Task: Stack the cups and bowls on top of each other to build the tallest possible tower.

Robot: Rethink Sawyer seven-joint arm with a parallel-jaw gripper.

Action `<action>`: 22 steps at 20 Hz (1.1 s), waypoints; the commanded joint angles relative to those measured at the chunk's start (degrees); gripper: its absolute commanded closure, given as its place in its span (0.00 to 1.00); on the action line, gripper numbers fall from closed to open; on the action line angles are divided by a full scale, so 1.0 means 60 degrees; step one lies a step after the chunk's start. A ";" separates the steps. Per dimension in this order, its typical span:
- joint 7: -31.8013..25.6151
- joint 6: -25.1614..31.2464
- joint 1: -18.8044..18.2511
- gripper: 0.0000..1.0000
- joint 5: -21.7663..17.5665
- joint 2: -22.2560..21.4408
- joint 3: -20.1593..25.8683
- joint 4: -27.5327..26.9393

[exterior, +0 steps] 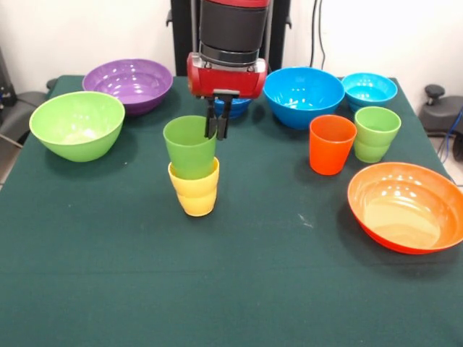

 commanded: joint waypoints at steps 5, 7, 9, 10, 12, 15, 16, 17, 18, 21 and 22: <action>0.1539 -0.1318 0.0637 1.00 -0.0121 0.0034 -0.0538 -0.0555; 0.1438 -0.1443 0.0616 1.00 -0.0027 0.0114 -0.0488 -0.0572; 0.1359 -0.1513 0.0546 1.00 0.0090 0.0299 -0.0374 -0.0558; 0.1309 -0.1465 0.0473 1.00 0.0176 0.0410 -0.0259 -0.0539; 0.1251 -0.1480 0.0394 1.00 0.0265 0.0611 -0.0106 -0.0535; 0.1222 -0.1528 0.0396 1.00 0.0336 0.0744 -0.0068 -0.0539; 0.1190 -0.1494 0.0381 1.00 0.0369 0.0781 -0.0042 -0.0548; 0.1176 -0.1480 0.0395 1.00 0.0389 0.0817 -0.0053 -0.0569; 0.1153 -0.1440 0.0404 1.00 0.0410 0.0842 -0.0058 -0.0592; 0.1015 -0.1191 0.0271 1.00 0.0509 0.0999 0.0103 -0.0554; 0.0962 -0.1161 0.0214 1.00 0.0518 0.1073 0.0157 -0.0562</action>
